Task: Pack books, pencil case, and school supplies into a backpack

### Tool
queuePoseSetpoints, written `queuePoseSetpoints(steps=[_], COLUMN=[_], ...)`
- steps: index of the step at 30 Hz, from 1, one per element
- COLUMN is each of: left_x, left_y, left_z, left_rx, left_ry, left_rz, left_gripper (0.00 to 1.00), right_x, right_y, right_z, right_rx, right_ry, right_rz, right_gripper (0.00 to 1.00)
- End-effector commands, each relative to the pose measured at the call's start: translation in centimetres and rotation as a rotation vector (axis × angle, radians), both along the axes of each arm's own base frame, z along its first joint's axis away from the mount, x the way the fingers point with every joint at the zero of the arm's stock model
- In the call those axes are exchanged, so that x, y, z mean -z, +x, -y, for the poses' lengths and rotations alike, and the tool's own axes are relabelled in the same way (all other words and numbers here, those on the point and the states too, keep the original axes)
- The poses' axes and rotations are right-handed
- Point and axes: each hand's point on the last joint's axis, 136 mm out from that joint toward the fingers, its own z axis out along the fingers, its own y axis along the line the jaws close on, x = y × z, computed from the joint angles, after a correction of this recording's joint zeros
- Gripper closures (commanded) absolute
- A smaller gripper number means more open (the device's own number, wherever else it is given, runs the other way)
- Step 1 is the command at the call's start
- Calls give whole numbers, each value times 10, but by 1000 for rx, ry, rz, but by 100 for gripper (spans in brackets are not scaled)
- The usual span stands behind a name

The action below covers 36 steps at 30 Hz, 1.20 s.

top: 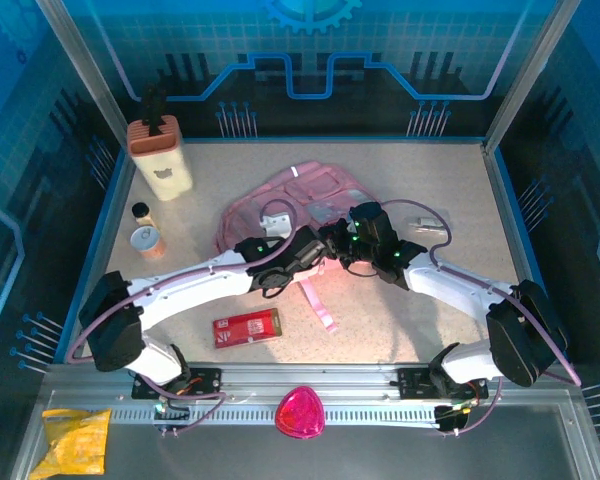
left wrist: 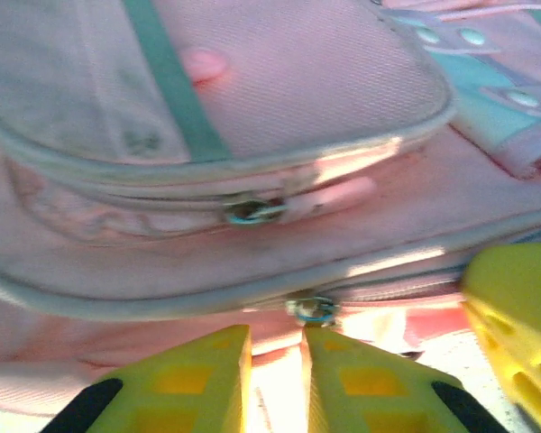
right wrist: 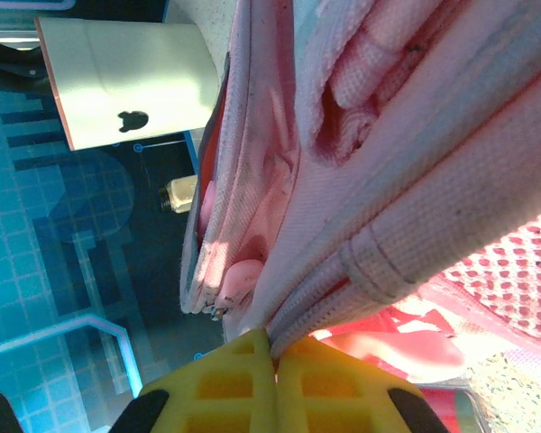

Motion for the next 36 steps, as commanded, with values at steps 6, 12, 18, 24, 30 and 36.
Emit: queuePoseSetpoints(steps=[6, 12, 18, 24, 30, 36], left_x=[10, -3, -12, -1, 9, 8], left_y=[-18, -26, -16, -5, 11, 21], left_z=[-18, -16, 8, 20, 26, 15], left_rx=[79, 155, 188, 172, 139, 90], left_ry=[51, -81, -127, -26, 50, 142], left_rz=[-64, -13, 18, 26, 40, 58], left_gripper=[66, 58, 52, 52, 59, 72], right_x=[-50, -40, -43, -45, -46, -41], right_y=[5, 3, 5, 4, 4, 3], right_z=[-10, -6, -10, -9, -11, -10], right_rx=[-32, -22, -18, -11, -13, -10], right_ry=[101, 81, 100, 95, 110, 108], right_rz=[110, 93, 93, 92, 84, 76], right_gripper=[100, 100, 100, 100, 100, 100])
